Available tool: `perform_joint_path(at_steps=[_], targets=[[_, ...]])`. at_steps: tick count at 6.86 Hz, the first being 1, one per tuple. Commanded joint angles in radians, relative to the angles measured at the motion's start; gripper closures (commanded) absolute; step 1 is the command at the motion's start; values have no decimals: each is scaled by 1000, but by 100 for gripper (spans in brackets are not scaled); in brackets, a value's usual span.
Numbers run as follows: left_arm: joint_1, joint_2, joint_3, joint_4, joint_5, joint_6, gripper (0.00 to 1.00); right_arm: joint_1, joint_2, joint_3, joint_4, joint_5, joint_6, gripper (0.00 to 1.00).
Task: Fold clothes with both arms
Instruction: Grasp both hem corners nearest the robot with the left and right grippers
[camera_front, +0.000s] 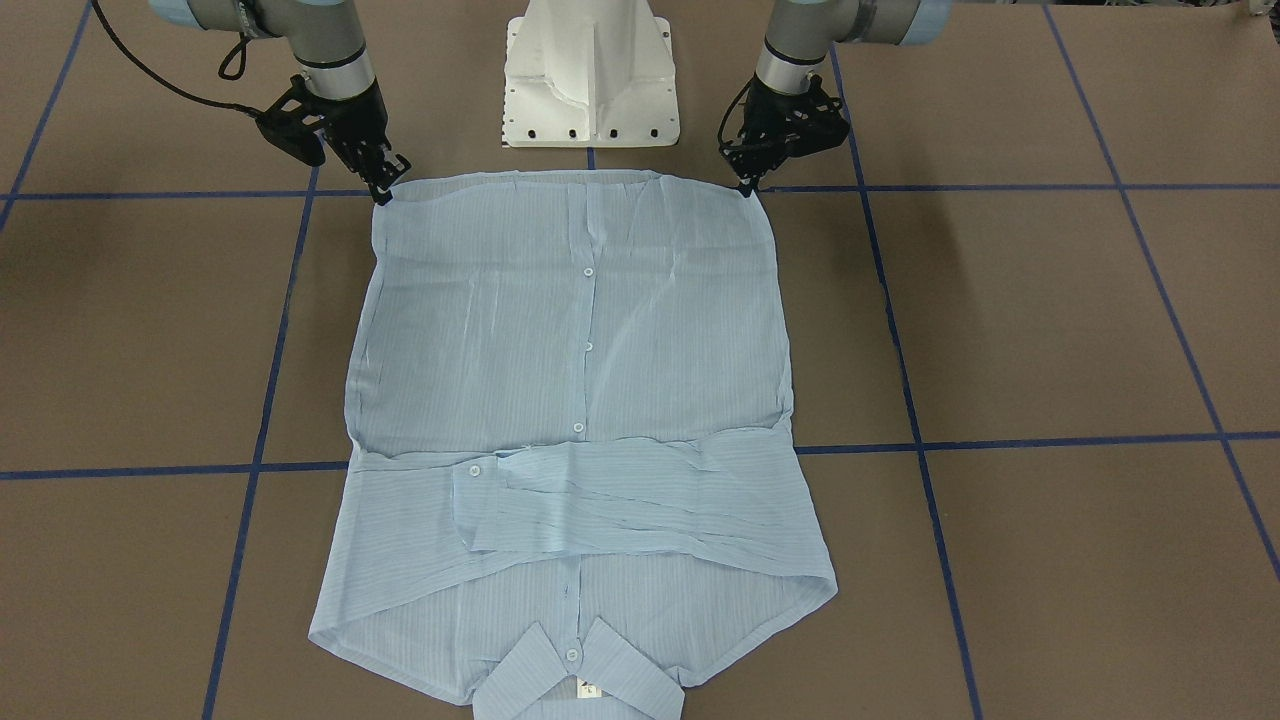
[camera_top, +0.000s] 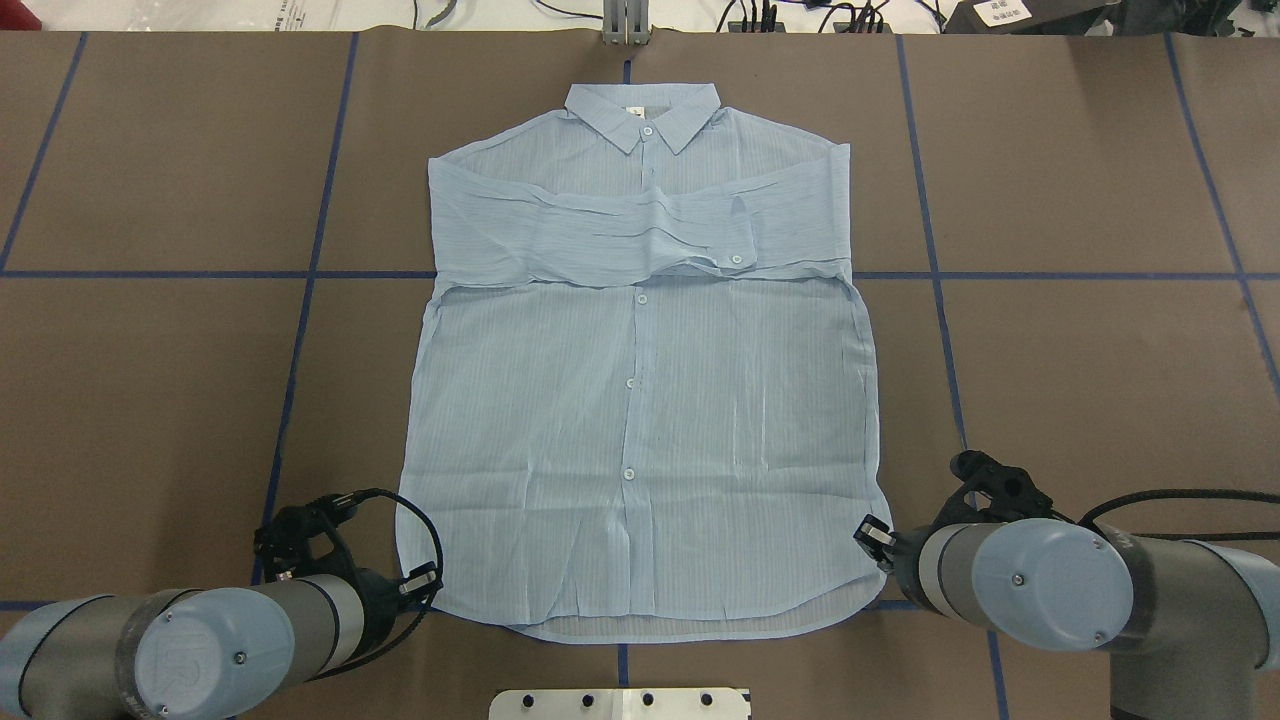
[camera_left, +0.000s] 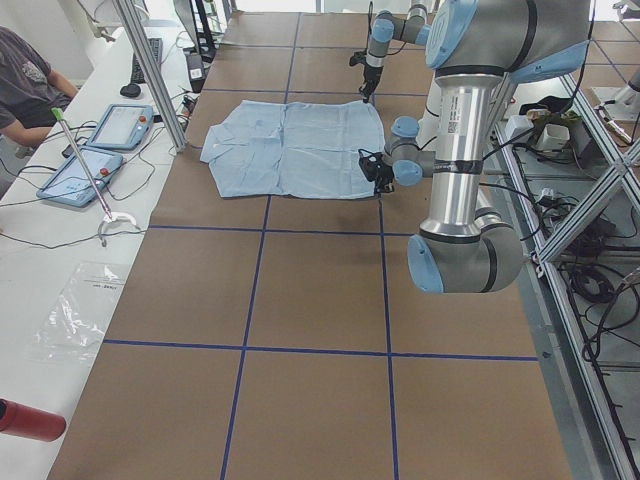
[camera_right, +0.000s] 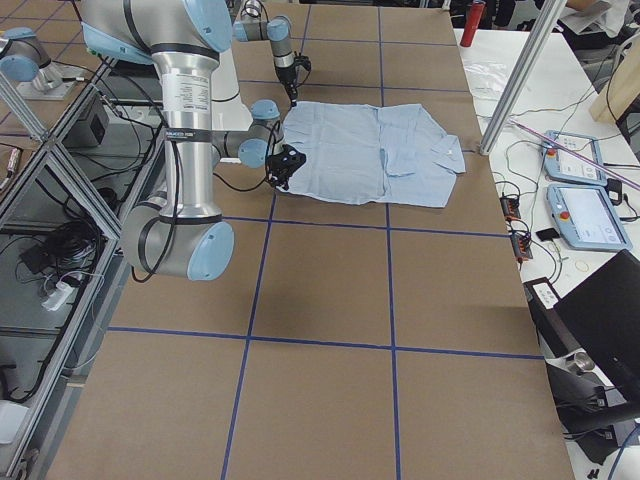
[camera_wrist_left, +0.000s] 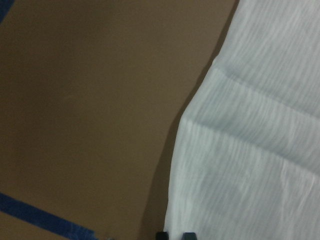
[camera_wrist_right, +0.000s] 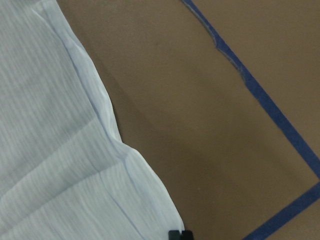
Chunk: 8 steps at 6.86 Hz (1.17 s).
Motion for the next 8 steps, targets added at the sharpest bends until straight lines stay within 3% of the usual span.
perform_joint_path(at_steps=[1,2,3,6,8], targets=[[-5,6,-59,1,-8,-1,100,2,1,24,0,0,1,100],[-5,14,-101,1,-23,-10,100,5,-2,94,-47,0,2,100],[-7,17,-150,1,-23,-42,100,1,2,207,-198,-6,4,100],[-5,71,-413,53,-66,-152,100,-83,5,427,-412,-3,74,100],[4,71,-462,60,-67,-194,100,-113,7,534,-509,0,88,100]])
